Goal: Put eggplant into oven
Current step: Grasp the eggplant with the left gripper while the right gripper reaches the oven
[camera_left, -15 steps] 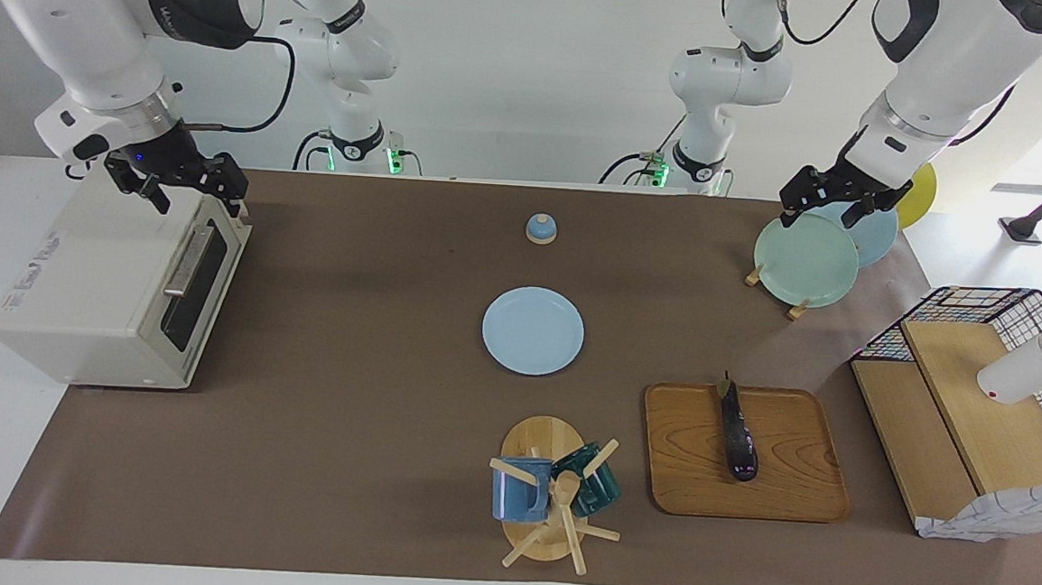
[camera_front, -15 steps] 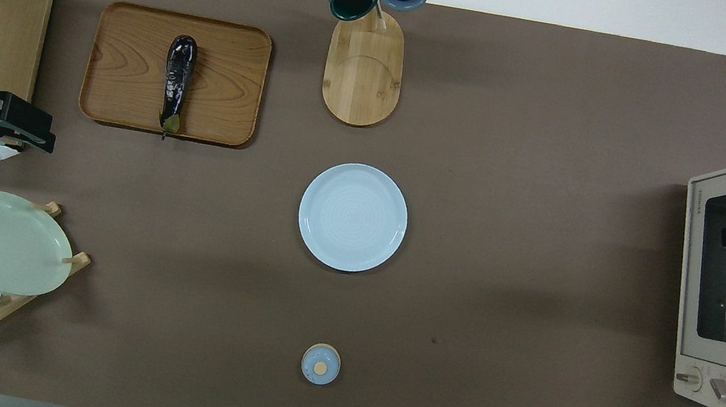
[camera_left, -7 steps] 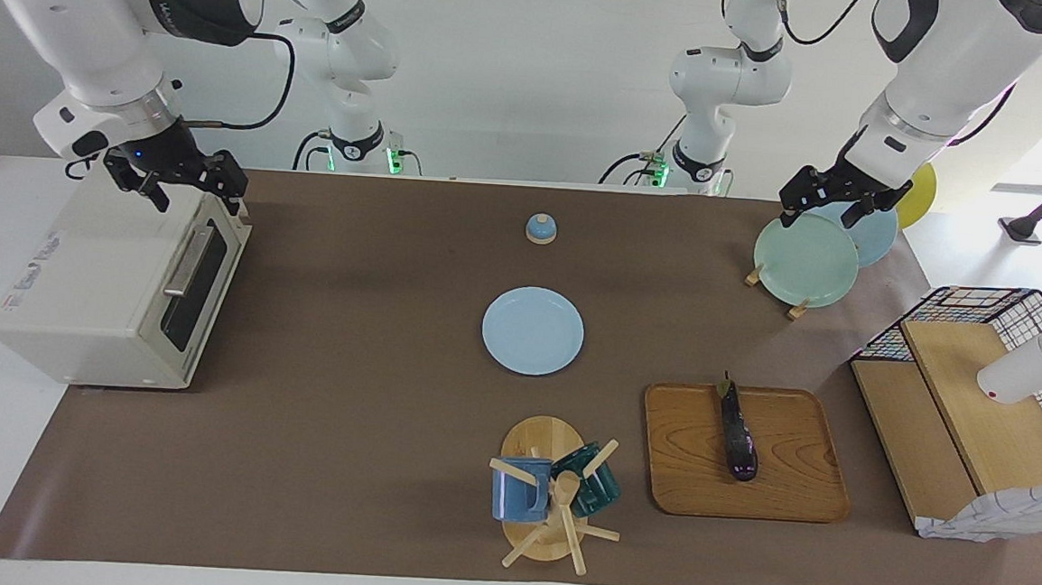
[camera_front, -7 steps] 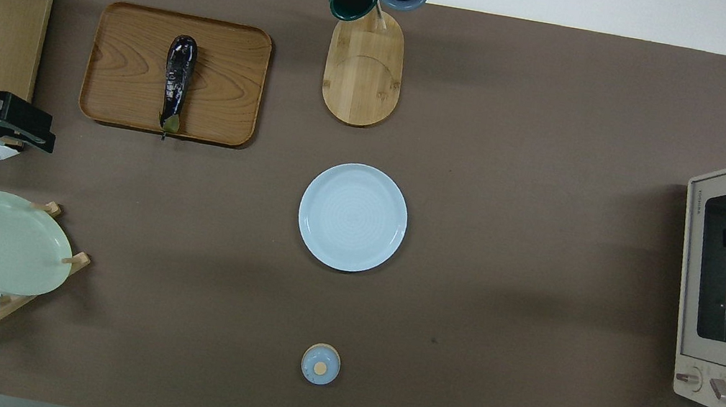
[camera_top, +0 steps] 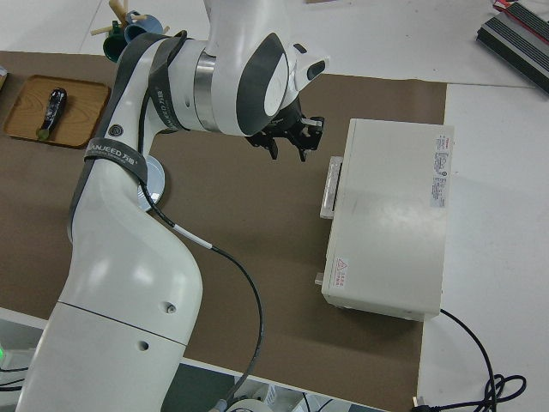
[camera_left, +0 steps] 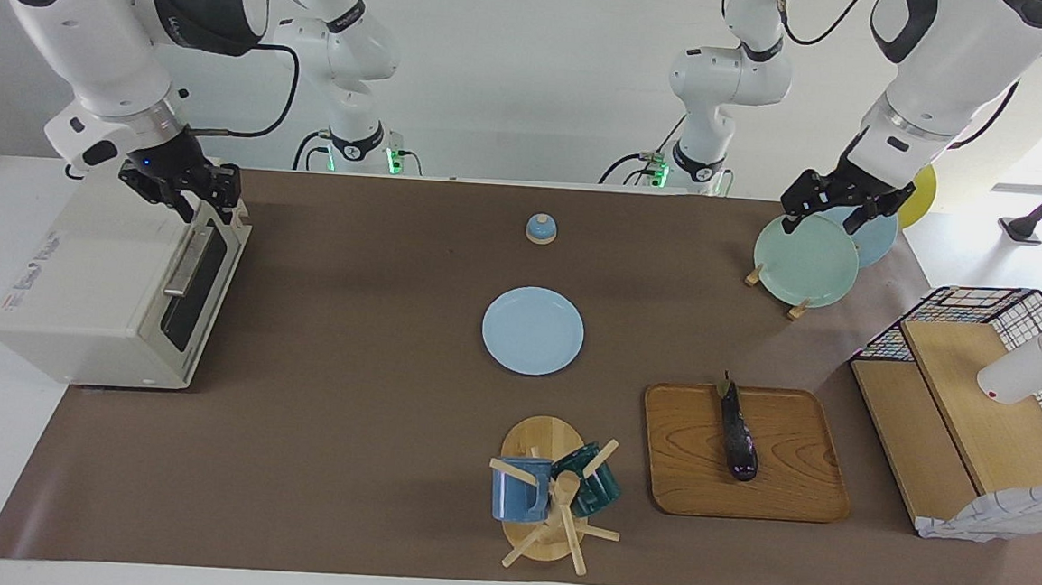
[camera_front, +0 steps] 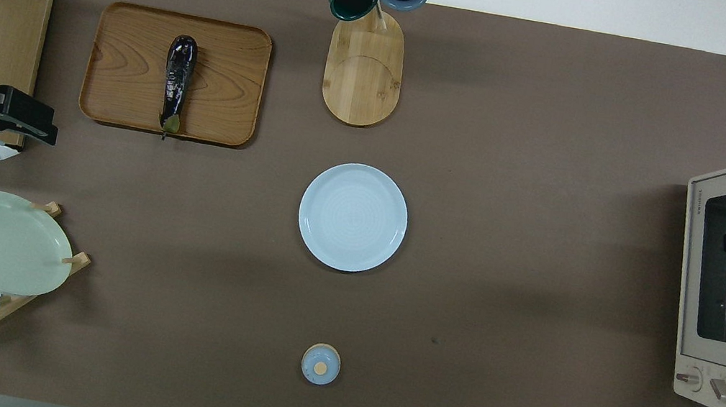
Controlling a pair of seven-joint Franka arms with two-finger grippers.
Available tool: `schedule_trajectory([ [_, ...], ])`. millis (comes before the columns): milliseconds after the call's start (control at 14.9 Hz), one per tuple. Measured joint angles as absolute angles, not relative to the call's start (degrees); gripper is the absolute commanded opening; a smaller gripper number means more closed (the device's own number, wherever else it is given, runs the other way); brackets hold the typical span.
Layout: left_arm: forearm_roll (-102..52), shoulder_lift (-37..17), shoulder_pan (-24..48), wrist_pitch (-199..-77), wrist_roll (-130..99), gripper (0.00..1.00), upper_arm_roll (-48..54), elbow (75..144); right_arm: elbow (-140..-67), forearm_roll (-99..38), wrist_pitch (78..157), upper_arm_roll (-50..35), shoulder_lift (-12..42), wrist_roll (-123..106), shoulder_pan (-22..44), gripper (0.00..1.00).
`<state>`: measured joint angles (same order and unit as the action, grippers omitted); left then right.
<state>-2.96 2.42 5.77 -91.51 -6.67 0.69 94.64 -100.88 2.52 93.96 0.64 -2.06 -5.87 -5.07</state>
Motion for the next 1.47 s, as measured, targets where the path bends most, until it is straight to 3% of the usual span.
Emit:
schedule_trajectory([
  [268,-3.8,-2.9,5.8,-99.9,-6.7,1.0,0.7,96.5,-108.8,7.5,99.9,0.8,-4.4,-5.8,-5.9,0.0],
  [670,-3.9,-24.5,7.6,-119.6,-5.9,1.0,0.8,93.7,-112.8,13.2,104.2,0.8,-4.2,-5.8,-6.4,0.0],
  [871,-3.9,-32.2,8.9,-125.7,-4.7,1.0,0.9,90.3,-114.2,14.2,106.3,0.8,-3.9,-5.9,-7.2,0.0],
  [1138,-3.9,-33.4,8.9,-126.2,-1.3,0.97,0.8,89.0,-116.4,14.5,109.2,0.8,-3.8,-5.9,-7.7,0.0],
  [1339,-3.9,-33.4,8.9,-126.2,-0.9,0.86,0.8,89.0,-117.2,14.5,110.3,0.8,-4.1,-5.9,-7.8,0.0],
  [1473,-3.9,-33.4,9.2,-126.2,-0.3,0.74,0.8,89.0,-118.2,14.5,111.5,0.8,-4.7,-6.0,-7.8,0.0],
])
